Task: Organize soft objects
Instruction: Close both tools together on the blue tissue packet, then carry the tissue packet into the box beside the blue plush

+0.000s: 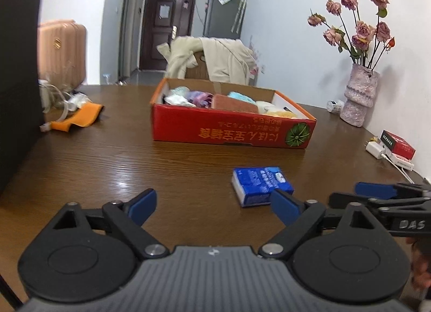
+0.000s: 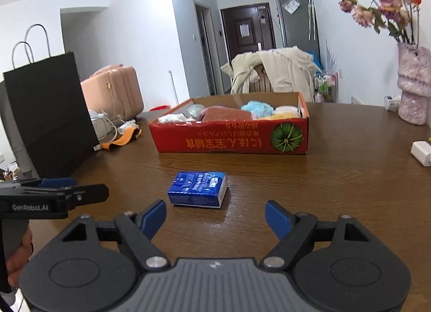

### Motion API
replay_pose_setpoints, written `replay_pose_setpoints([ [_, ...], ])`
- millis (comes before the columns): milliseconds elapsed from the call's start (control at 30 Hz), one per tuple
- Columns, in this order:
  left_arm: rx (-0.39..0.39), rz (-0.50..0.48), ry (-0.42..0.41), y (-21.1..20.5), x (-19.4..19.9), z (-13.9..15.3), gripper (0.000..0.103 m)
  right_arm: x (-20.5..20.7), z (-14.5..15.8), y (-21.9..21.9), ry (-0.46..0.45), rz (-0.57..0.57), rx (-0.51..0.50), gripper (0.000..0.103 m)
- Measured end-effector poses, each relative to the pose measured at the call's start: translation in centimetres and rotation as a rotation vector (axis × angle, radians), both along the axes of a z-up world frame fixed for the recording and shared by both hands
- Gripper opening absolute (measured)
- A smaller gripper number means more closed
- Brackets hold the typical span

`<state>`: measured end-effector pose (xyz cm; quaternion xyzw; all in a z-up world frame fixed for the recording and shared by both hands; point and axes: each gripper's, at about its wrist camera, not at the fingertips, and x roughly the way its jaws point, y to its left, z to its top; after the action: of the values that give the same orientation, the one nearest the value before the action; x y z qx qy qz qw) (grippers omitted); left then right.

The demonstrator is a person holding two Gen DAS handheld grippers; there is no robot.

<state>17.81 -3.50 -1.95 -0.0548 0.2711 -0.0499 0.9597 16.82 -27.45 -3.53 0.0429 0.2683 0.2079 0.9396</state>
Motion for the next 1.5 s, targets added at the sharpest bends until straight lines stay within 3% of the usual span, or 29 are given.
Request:
replay_pose_setpoints([
  [233,-0.096,-0.074,0.106,-1.3,6.7,-1.8,0.060,6.0,-1.2,1.0,0.056,0.013,0.039,0.059],
  [400,-0.166,-0.121,0.181,-1.3,9.7,-3.5,0.031,10.0,-2.6,1.7,0.117,0.026,0.079,0.045],
  [467,-0.201,-0.133,0.197,-1.0,10.4,-3.9,0.027,11.1,-3.4,2.1,0.150,0.039,0.090,0.031],
  [600,-0.227,-0.133,0.203,-0.7,11.0,-4.2,0.026,12.1,-4.5,1.8,0.186,0.071,0.164,0.022],
  [767,-0.274,-0.131,0.206,-0.1,11.1,-4.6,0.026,12.3,-5.1,1.3,0.200,0.076,0.215,0.022],
  [1100,-0.281,-0.120,0.198,-0.3,10.7,-4.3,0.021,12.4,-5.2,1.2,0.194,0.066,0.234,0.019],
  [1333,-0.288,-0.168,0.121,-0.9,8.1,-1.4,0.021,9.3,-2.0,0.8,0.099,0.035,0.204,0.017],
  [1500,-0.308,-0.188,0.074,-1.1,10.0,1.6,0.021,8.5,0.4,0.4,0.042,0.019,0.183,0.017],
])
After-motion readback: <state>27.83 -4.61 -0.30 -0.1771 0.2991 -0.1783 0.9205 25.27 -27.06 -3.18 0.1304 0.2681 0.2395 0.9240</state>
